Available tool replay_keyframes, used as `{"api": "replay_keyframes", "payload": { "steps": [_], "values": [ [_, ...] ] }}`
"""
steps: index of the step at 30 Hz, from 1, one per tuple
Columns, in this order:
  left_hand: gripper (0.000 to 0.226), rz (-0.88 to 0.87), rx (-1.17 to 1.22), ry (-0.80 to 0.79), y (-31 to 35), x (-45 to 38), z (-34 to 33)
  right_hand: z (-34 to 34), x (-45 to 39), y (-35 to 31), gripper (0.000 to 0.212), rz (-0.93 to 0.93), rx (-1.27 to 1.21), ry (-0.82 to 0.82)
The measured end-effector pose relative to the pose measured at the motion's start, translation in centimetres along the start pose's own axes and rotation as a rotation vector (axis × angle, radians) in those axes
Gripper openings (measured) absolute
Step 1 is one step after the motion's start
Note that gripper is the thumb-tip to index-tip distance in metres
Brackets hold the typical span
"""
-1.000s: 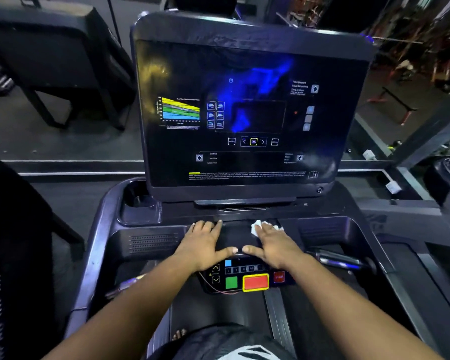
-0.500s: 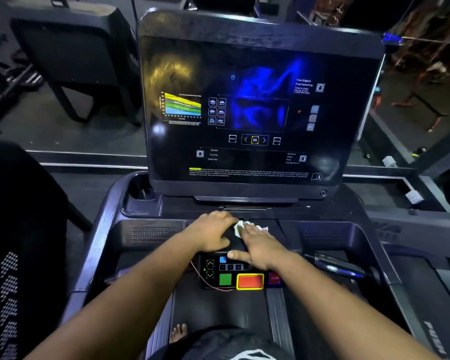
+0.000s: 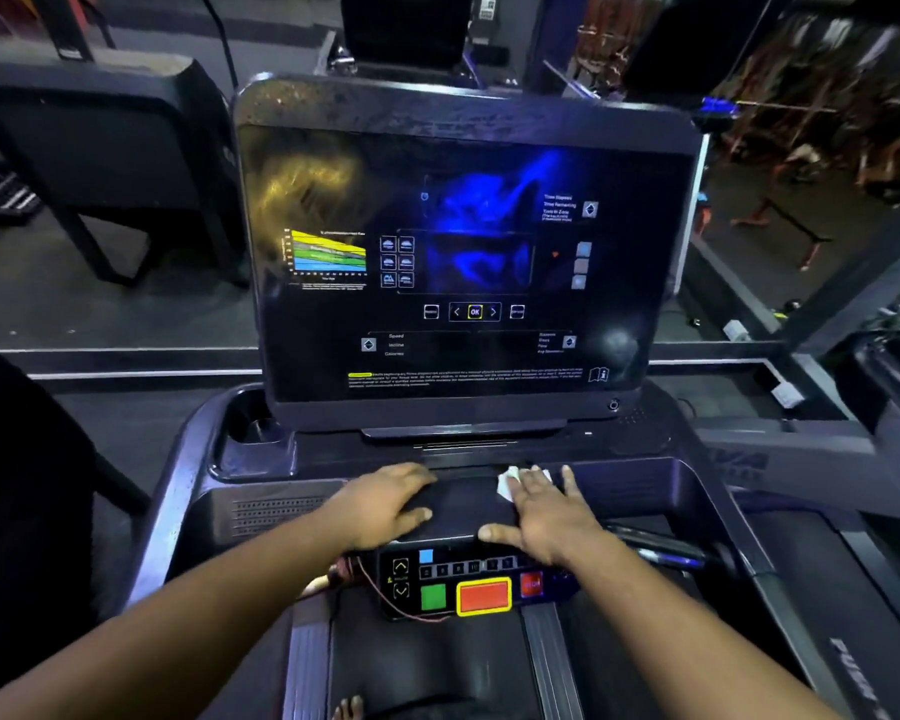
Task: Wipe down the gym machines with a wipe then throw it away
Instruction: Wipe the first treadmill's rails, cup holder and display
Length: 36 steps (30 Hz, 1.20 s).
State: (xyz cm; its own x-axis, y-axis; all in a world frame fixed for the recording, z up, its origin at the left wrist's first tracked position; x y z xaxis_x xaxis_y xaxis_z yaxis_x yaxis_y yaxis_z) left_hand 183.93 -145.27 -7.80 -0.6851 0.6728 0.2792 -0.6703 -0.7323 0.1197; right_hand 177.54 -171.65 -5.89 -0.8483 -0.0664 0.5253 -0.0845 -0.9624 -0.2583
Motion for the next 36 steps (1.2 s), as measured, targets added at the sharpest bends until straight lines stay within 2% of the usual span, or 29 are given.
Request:
{"api": "replay_keyframes", "payload": {
  "steps": [7, 11, 13, 17, 19, 22, 25, 28, 31, 34, 36],
  "values": [
    [0.063, -0.022, 0.023, 0.016, -0.2, 0.7, -1.1, -0.4, 1.5, 0.7, 0.144, -0.142, -0.08, 0.117],
    [0.067, -0.055, -0.008, -0.015, 0.2, 0.7, -0.5, -2.2, 2.9, -0.6, 0.158, -0.159, -0.095, 0.231],
    [0.07, -0.076, -0.018, -0.031, 0.4, 0.6, -0.2, -3.5, 3.6, -2.2, 0.158, -0.117, -0.107, 0.256],
    [0.087, -0.141, -0.039, -0.062, 0.3, -0.3, 0.0, -5.4, 4.8, -5.0, 0.135, 0.121, -0.119, 0.211],
    [0.094, -0.181, -0.061, -0.084, 0.2, -0.7, 0.1, -6.2, 5.3, -4.1, 0.118, 0.173, -0.055, 0.296],
    [0.084, -0.247, -0.109, -0.114, 0.2, -1.5, 0.5, -6.6, 5.9, -0.8, 0.096, 0.057, 0.002, 0.435],
    [0.094, -0.306, -0.133, -0.133, 1.4, -3.1, 1.6, -6.1, 6.5, 1.9, 0.081, 0.005, -0.103, 0.499],
    [0.089, -0.414, -0.197, -0.123, 4.5, -5.7, 2.7, -5.1, 7.4, 3.3, 0.054, 0.006, -0.245, 0.526],
    [0.096, -0.536, -0.261, -0.099, 8.6, -9.0, 4.5, -4.3, 8.1, 3.9, 0.051, -0.043, -0.362, 0.536],
    [0.086, -0.588, -0.251, -0.017, 12.3, -13.1, 6.9, -4.0, 8.1, 5.4, 0.069, -0.077, -0.49, 0.634],
    [0.084, -0.599, -0.252, 0.019, 13.8, -15.0, 7.8, -4.2, 7.7, 6.2, 0.064, -0.126, -0.556, 0.72]
  ]
}}
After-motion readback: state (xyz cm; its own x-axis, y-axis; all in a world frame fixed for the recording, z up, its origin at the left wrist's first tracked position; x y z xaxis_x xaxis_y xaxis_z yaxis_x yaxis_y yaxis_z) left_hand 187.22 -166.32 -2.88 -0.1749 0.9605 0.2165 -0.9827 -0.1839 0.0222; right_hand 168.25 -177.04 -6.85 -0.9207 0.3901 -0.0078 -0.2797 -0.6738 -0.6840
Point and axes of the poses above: each hand's wrist, its own x-axis away from the middle knuckle, its own z-axis out of the back of the hand, y = z × x, the point moved 1 cm from there along -x, towards the middle knuckle, and after that the axes turned 15 degrees about -x, right-handed, at the moved point
